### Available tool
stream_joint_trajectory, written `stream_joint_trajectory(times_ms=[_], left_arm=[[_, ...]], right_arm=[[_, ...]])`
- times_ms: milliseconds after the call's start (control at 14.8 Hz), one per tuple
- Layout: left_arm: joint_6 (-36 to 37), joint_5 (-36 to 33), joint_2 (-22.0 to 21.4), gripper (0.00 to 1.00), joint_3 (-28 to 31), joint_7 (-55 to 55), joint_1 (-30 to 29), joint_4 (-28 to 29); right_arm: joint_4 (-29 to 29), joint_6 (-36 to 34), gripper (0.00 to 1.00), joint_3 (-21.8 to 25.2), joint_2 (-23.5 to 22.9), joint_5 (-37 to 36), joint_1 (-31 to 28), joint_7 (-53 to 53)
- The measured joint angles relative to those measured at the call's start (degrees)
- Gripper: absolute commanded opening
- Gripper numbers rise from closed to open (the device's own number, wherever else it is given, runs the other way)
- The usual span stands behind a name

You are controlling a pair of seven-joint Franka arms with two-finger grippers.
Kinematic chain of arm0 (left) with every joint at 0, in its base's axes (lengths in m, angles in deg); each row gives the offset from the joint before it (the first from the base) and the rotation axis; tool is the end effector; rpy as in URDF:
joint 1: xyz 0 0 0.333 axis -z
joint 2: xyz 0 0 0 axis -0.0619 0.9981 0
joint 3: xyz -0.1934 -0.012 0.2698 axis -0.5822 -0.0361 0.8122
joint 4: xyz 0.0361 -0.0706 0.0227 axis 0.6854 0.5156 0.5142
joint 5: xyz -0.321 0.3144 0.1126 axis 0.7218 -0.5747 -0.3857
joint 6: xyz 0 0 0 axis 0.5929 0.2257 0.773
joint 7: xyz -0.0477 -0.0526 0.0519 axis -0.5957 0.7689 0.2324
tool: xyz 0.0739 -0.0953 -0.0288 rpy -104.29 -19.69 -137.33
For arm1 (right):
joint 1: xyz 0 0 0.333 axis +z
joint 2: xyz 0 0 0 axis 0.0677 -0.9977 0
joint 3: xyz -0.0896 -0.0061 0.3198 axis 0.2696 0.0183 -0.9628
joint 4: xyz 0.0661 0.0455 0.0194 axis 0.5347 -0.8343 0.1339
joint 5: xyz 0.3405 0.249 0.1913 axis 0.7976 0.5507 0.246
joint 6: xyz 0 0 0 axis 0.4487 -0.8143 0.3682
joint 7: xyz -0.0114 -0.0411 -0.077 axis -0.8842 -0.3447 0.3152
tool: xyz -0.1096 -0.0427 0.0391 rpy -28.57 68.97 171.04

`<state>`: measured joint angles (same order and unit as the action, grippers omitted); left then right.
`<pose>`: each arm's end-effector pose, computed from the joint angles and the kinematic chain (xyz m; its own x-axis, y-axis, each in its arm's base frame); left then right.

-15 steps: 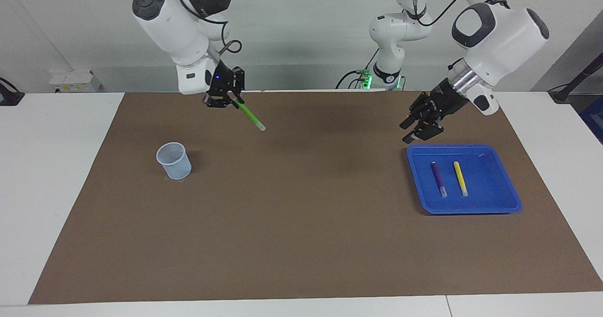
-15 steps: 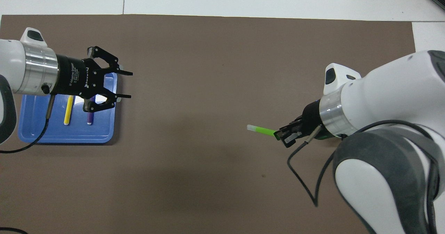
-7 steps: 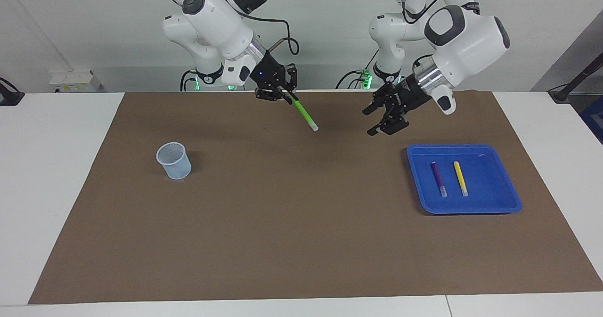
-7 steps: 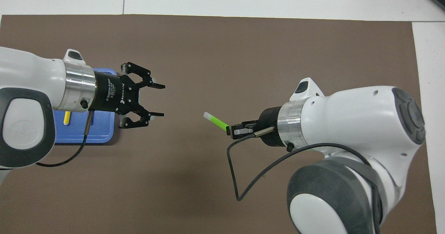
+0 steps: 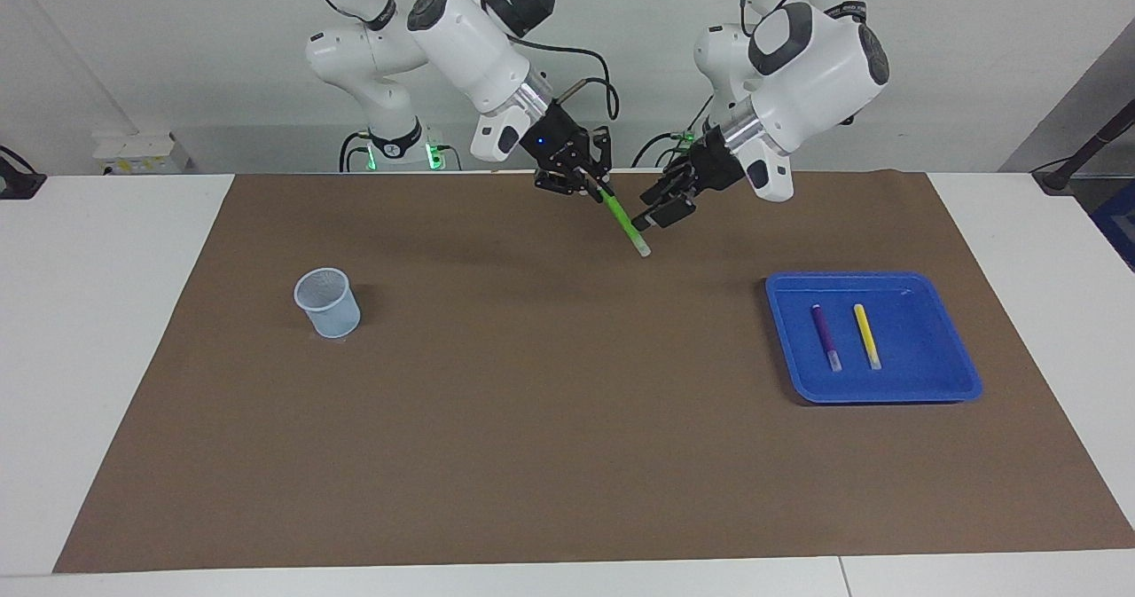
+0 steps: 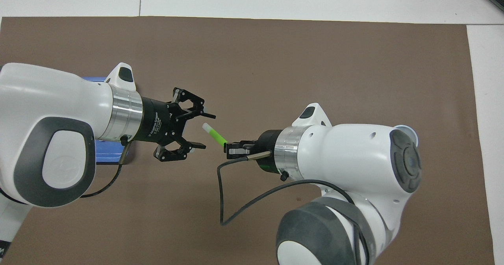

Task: Right arm passes pens to left for tray arrangement
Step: 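Close the left gripper on the green pen and open the right gripper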

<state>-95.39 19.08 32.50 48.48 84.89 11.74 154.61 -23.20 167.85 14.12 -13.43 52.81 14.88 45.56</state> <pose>0.5627 -0.2846 0.5180 0.4608 0.6639 -0.5890 0.8830 -0.4096 0.2292 0.5302 0.3882 0.5118 0.9927 -0.0214 0.1185 0.0563 -0.7875 -0.6137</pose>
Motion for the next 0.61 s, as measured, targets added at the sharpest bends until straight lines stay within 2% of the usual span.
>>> stream_joint_trajectory(times_ms=[271,610], left_arm=[[-0.3,0.0,-1.3,0.74,0.0,-1.5,1.1,2.8],[-5.1,0.2,-2.7,0.73,0.0,-1.6,1.6,6.4]], right_arm=[[0.0,0.1,0.0,0.1,-0.1,0.1,0.1,0.4],[0.0,0.1,0.0,0.1,-0.1,0.1,0.1,0.4]])
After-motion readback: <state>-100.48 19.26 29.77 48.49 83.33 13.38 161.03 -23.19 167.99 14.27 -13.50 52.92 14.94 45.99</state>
